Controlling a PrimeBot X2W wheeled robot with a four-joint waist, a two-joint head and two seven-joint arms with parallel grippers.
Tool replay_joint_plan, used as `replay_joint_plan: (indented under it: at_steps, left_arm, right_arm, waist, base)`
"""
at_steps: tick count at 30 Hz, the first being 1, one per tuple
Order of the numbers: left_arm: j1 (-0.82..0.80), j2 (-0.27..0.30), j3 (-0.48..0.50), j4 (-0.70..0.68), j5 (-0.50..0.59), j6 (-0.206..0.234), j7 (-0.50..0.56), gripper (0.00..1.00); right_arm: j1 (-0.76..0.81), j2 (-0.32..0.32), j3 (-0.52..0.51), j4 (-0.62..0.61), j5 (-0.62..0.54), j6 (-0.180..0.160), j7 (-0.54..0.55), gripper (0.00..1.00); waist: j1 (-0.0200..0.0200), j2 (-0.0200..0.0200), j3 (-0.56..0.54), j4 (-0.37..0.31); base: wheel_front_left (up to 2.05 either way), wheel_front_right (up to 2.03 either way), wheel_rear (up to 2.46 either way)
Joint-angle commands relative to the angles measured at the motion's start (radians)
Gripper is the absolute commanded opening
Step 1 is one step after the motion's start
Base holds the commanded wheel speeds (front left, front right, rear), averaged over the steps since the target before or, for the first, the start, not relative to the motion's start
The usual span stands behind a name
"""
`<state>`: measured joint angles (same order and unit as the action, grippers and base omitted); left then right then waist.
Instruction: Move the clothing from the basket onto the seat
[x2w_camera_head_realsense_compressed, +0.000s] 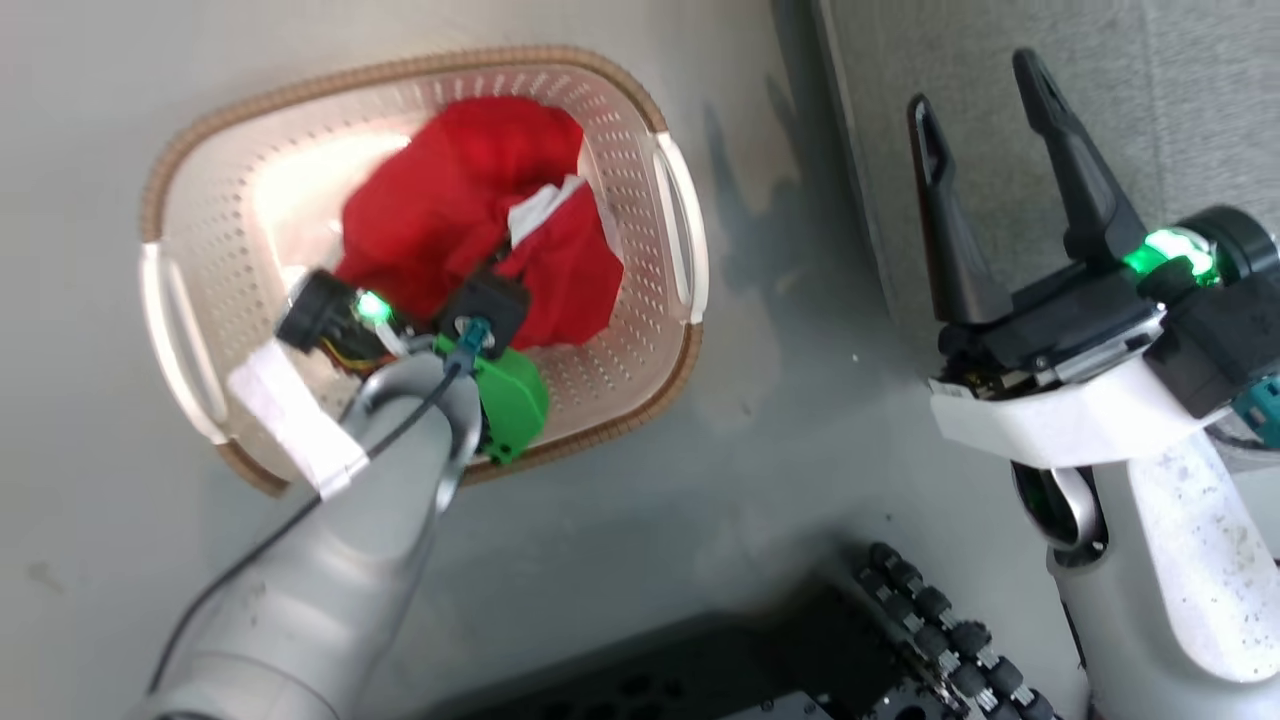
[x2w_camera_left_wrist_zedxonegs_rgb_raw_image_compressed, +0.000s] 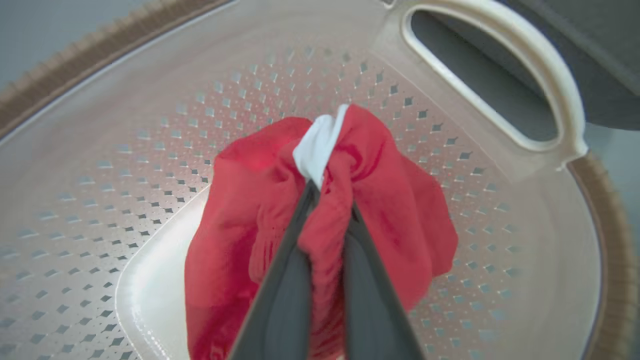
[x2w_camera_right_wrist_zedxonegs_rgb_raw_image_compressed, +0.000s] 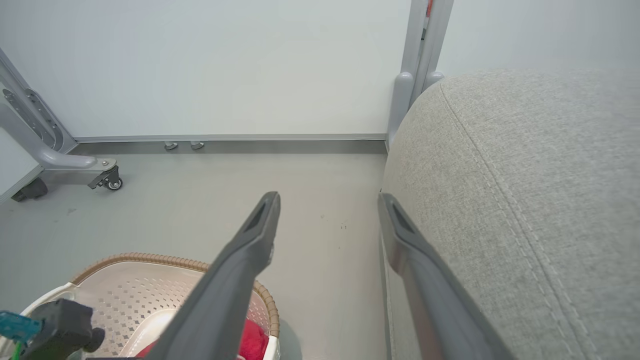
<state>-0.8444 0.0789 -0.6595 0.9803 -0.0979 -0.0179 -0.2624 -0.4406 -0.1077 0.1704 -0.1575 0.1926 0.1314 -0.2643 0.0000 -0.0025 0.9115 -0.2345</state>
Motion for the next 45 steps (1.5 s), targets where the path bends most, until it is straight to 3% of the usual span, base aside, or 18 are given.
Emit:
replay_joint_plan:
  at_steps: [1,12,24,35,45]
  left_arm:
    - [0.044,-0.004,0.013,-0.026,-0.016,0.008,-0.003,0.0]
    - [0.296,-0.012,0.123,-0.273,-0.058,0.032,-0.003,0.0]
    - [0.491,-0.015,0.251,-0.502,-0.04,0.031,-0.003,0.0]
    - [0.575,-0.022,0.317,-0.67,-0.025,0.019,-0.003,0.0]
    - [0.57,-0.027,0.27,-0.761,-0.003,-0.013,-0.003,0.0]
  right_arm:
    - [0.034,-0.003,-0.006,0.01,-0.001,-0.001,0.0,1.0]
    - [0.194,-0.003,-0.015,0.071,-0.007,-0.001,0.0,1.0]
    - [0.362,-0.001,0.006,0.128,-0.004,-0.001,0.0,1.0]
    - [0.455,0.012,0.03,0.146,-0.007,-0.001,0.0,1.0]
    - [0.439,0.006,0.076,0.152,0.0,-0.001,0.0,1.0]
  waist:
    - [0.0,0.0025,-0.169,0.06]
    - [0.0,0.0025,-0.493,0.109]
    - [0.0,0.0025,-0.766,0.117]
    - [0.0,0.0025,-0.893,0.108]
    - [0.0,0.0025,-0.901,0.114]
  base:
    - [0.0,0.0,0.0]
    - [0.0,0.0,0.0]
    - [0.0,0.0,0.0]
    - [0.0,0.0,0.0]
    - [0.0,0.0,0.0]
